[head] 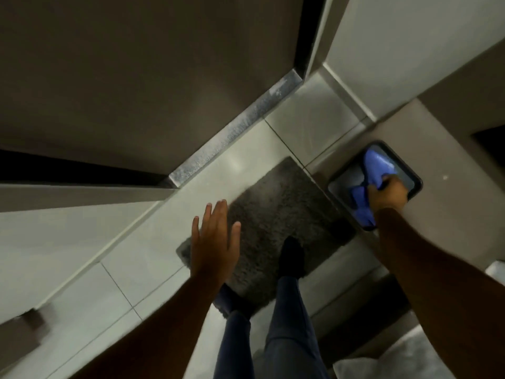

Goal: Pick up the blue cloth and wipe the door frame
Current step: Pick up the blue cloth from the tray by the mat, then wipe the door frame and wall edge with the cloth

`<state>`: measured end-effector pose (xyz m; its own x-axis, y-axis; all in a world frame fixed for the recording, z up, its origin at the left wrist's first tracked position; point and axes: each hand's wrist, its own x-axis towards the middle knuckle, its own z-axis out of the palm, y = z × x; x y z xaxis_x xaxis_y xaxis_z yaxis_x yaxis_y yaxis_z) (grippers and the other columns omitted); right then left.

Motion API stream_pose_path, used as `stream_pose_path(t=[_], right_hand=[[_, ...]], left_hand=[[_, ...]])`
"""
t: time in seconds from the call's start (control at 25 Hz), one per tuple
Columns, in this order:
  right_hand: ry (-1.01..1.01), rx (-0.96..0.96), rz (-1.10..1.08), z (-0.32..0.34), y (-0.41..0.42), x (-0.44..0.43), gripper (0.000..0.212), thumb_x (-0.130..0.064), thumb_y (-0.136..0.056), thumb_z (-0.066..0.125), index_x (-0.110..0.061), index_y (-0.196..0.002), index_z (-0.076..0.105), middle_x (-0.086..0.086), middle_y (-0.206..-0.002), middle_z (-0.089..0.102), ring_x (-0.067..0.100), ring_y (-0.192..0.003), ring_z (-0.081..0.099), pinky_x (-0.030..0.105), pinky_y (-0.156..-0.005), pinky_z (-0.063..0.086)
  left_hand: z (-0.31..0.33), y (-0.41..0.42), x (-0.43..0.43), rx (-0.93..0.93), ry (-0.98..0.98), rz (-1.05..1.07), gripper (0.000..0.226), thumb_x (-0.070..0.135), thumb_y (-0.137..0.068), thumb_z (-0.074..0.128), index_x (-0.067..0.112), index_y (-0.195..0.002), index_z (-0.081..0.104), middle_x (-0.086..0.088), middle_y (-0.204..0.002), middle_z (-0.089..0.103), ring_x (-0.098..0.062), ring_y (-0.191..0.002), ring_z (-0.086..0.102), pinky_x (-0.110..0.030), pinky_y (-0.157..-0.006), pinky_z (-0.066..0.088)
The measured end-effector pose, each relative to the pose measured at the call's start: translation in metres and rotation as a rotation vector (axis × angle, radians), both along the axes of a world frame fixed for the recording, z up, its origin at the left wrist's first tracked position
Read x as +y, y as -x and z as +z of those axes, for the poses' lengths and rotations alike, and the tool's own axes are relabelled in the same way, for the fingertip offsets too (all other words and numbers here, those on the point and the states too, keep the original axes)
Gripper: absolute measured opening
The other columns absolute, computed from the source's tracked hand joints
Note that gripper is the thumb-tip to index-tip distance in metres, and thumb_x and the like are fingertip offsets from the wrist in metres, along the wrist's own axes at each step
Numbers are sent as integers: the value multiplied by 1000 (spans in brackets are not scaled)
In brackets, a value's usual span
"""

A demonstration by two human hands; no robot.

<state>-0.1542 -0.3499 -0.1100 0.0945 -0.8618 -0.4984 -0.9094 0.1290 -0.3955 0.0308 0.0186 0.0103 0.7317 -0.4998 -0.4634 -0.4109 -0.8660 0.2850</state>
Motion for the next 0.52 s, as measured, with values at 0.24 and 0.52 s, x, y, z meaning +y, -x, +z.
stream_pose_path(t=[0.24,0.52], right_hand=[[227,-274,157,153,-71,69,26,-8,-91,79,0,-113,66,26,-109,69,46,-104,68,51,-93,53],[371,-810,486,387,-237,187,41,15,-72,85,-14,-82,58,18,-134,61,31,-120,62,18,-99,40]], left_hand=[[122,-63,15,-326,5,-44,70,58,-111,10,27,-172,-4,6,-181,-5,-12,-165,-14,-40,-134,-11],[324,-167,50,-767,198,139,70,53,-110,24,23,-172,12,-1,-181,10,-18,-167,3,-50,-136,6]])
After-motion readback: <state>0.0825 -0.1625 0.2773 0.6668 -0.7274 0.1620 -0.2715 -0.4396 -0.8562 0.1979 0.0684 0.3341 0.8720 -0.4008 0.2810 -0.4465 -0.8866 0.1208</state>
